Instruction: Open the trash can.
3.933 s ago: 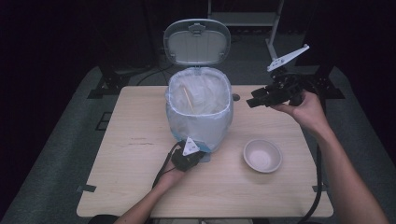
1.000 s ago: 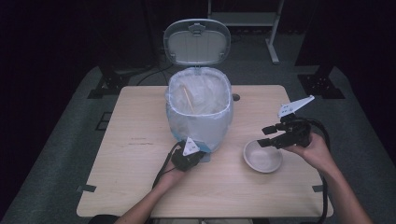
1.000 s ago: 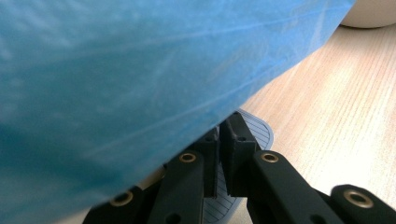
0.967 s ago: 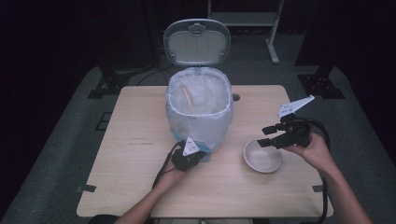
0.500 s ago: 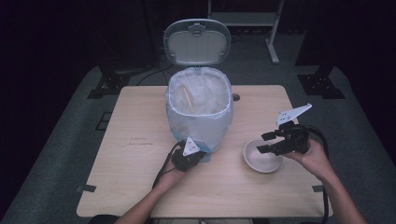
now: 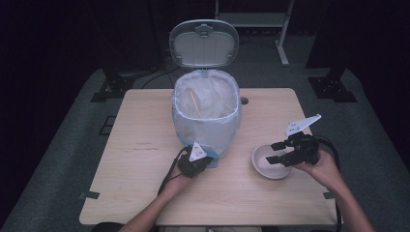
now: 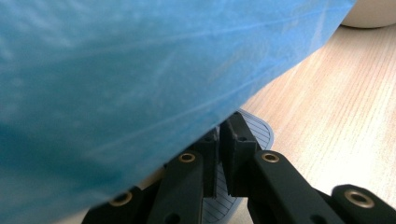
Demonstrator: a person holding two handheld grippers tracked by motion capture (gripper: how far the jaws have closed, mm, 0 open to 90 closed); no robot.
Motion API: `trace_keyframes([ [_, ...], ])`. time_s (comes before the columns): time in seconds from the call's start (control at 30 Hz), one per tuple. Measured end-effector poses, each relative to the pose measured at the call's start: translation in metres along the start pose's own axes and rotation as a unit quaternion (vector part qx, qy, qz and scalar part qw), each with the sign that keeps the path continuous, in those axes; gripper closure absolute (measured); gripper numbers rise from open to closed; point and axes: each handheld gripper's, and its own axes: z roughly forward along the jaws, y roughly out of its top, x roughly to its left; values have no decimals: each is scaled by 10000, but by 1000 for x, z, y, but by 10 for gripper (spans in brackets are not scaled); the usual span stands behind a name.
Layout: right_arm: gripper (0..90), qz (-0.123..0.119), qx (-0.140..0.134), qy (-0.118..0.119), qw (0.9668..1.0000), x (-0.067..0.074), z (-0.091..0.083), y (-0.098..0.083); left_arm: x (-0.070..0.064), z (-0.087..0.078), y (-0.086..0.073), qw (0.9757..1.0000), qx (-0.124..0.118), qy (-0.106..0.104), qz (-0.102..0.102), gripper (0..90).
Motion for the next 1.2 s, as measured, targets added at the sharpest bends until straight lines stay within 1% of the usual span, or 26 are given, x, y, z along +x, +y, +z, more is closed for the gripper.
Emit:
trace_keyframes([
  [0.5, 369, -46, 124, -28, 9999, 5, 13, -15, 0, 0, 0, 10000, -19, 8, 10, 858],
  [0.63, 365, -139, 176, -70, 9997, 9, 17, -20, 0, 0, 0, 10000, -21, 12, 10, 858],
  [0.83, 359, -168, 231, -87, 9996, 12, 22, -27, 0, 0, 0, 10000, -9, 9, 12, 858],
  [1.03, 353, -204, 373, -100, 9990, 15, 29, -34, 0, 0, 0, 10000, -13, 13, 10, 858],
  [1.2, 354, -226, 455, -47, 9987, 16, 36, -38, -1, 0, 0, 10000, -11, 11, 8, 858],
])
